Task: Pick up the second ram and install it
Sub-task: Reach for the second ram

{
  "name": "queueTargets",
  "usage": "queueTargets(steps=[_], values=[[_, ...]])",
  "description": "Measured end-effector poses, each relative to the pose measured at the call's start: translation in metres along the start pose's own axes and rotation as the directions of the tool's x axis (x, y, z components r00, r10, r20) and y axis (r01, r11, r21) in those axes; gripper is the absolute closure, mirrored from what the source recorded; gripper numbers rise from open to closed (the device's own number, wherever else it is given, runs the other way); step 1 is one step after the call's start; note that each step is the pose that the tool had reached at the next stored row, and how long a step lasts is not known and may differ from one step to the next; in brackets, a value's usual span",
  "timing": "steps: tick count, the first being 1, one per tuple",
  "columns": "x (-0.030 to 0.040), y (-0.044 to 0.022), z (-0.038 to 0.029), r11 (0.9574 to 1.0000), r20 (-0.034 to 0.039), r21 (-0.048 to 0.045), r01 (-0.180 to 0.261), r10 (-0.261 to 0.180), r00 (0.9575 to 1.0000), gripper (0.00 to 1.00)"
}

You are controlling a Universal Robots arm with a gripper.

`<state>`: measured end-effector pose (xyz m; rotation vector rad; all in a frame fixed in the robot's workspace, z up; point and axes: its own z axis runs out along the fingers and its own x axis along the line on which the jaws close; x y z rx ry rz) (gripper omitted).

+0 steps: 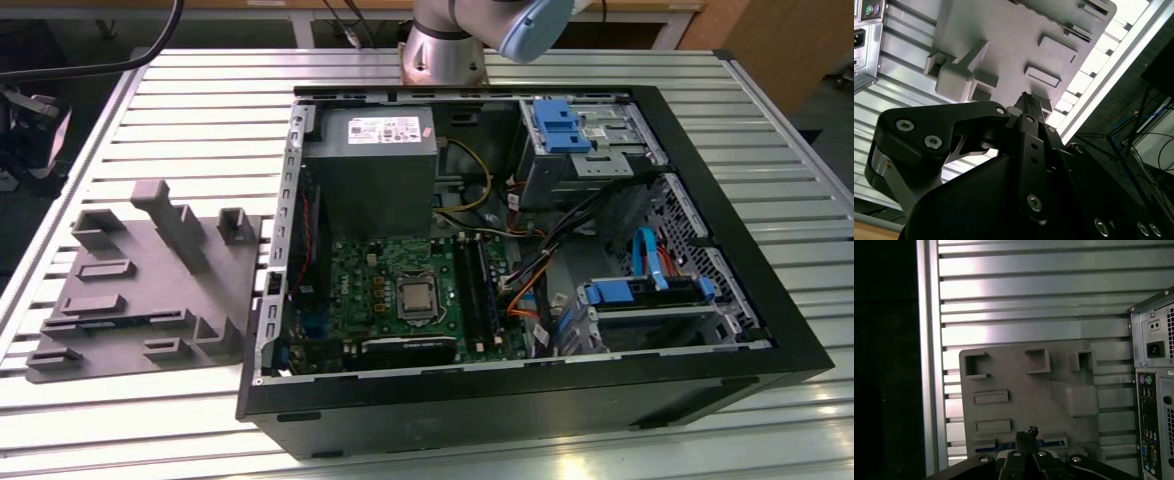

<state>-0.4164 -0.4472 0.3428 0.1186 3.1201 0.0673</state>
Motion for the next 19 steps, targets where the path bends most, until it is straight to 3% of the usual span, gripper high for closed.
queueTargets(steps=[19], values=[[0.0018, -0.0016, 0.0039, 1.0000, -0.0010, 0.0001, 0.000, 0.000, 1.0000, 0.89]])
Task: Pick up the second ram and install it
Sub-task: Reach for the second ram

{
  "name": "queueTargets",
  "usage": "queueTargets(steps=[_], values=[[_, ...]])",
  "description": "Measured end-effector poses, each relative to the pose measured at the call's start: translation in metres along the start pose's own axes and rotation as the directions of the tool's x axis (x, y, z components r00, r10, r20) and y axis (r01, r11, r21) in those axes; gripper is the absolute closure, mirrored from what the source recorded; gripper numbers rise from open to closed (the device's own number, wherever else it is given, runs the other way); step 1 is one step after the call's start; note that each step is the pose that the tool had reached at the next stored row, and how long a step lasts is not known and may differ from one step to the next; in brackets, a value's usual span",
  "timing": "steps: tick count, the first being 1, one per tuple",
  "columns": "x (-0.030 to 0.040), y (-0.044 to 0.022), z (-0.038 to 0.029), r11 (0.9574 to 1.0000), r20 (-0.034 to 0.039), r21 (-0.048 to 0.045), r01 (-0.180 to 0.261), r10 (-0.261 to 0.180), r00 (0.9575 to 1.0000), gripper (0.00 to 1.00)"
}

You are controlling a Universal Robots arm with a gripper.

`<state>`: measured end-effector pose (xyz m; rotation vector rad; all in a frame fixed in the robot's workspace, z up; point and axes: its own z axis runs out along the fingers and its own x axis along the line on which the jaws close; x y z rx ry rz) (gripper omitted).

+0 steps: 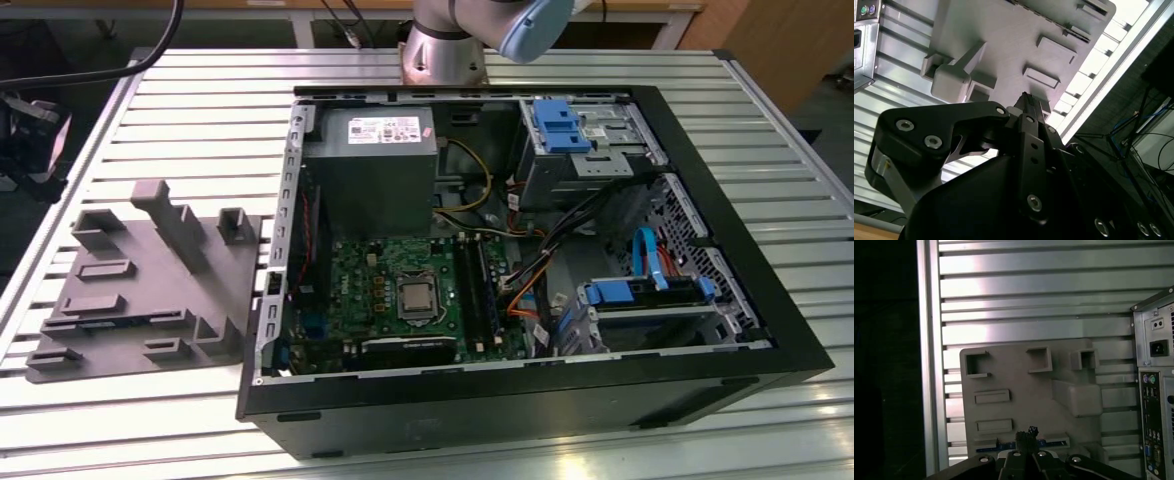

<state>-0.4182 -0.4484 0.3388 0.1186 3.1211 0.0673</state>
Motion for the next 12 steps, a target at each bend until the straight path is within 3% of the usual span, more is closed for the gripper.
queueTargets(steps=[12], values=[[0.0011, -0.0010, 0.0025, 1.0000, -0.0006, 0.0000, 0.000, 0.000, 1.0000, 0.89]])
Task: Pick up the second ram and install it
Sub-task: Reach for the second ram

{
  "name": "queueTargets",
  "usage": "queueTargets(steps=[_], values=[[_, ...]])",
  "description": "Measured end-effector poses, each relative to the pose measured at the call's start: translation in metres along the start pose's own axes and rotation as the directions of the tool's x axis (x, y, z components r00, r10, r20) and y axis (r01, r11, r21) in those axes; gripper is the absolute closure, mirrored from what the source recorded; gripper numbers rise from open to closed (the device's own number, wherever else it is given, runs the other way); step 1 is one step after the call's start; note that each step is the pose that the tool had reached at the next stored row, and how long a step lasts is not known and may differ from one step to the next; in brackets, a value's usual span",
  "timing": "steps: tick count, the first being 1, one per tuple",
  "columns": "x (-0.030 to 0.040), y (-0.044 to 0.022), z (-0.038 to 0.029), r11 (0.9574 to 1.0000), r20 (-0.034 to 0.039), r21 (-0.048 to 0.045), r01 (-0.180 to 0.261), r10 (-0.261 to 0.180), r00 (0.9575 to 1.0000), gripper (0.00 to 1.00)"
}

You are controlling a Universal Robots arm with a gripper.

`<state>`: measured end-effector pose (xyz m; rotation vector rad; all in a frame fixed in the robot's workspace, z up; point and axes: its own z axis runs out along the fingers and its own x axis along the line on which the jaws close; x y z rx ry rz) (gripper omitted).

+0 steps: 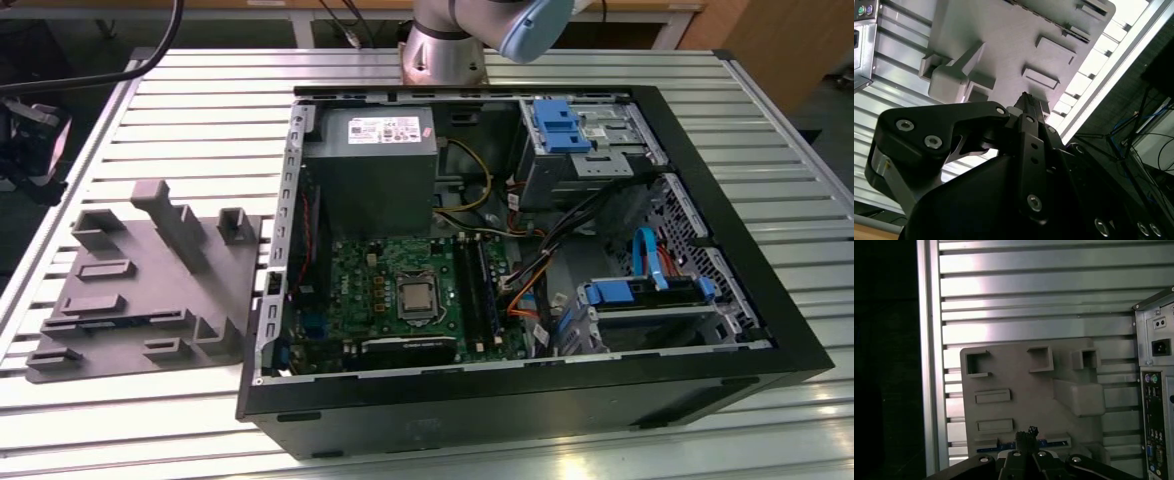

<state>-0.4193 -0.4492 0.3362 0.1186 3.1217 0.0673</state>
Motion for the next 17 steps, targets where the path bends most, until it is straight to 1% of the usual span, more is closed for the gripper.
queueTargets(steps=[17], values=[[0.0018, -0.0013, 0.0037, 1.0000, -0.0008, 0.0001, 0.000, 0.000, 1.0000, 0.89]])
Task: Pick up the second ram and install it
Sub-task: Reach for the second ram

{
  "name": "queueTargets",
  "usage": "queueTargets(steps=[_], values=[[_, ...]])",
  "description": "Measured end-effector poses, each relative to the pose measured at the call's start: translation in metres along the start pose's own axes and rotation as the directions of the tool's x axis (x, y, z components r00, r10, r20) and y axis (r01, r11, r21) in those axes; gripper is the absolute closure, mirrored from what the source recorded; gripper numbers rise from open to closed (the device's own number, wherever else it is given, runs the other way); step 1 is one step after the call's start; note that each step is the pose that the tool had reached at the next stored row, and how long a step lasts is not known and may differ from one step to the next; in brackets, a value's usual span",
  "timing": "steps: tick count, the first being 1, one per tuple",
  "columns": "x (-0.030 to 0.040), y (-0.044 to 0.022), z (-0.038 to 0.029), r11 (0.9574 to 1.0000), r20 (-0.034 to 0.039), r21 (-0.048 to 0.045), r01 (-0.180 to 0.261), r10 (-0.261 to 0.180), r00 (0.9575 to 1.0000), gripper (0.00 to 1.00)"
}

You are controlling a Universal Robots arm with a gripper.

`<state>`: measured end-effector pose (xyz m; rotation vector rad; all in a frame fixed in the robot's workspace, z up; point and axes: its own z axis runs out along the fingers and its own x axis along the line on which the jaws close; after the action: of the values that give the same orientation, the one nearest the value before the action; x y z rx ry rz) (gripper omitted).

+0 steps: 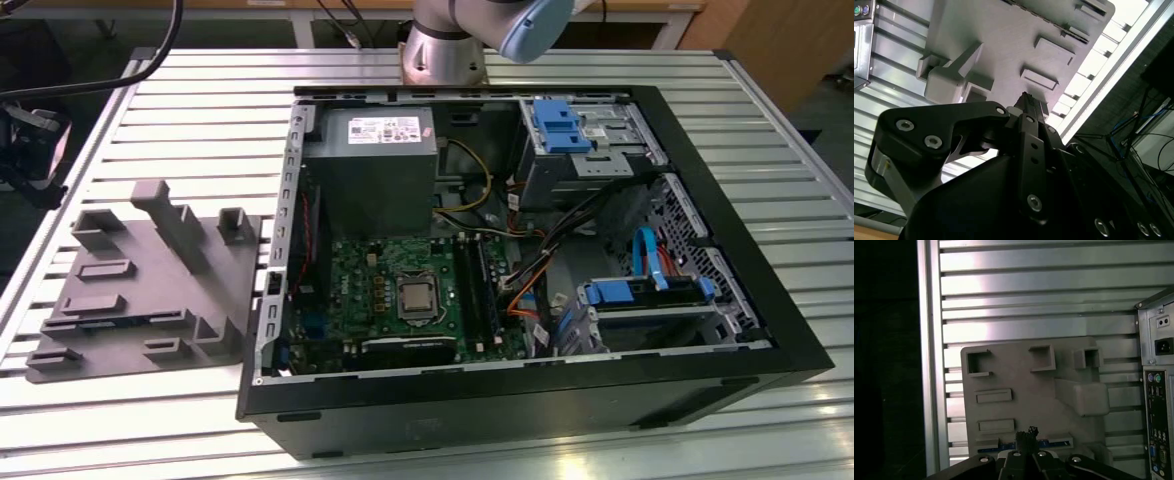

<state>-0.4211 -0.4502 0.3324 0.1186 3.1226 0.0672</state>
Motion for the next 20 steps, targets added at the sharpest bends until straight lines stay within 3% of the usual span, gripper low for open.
queueTargets(steps=[20], values=[[0.0021, -0.0015, 0.0041, 1.0000, -0.0010, 0.0001, 0.000, 0.000, 1.0000, 0.89]])
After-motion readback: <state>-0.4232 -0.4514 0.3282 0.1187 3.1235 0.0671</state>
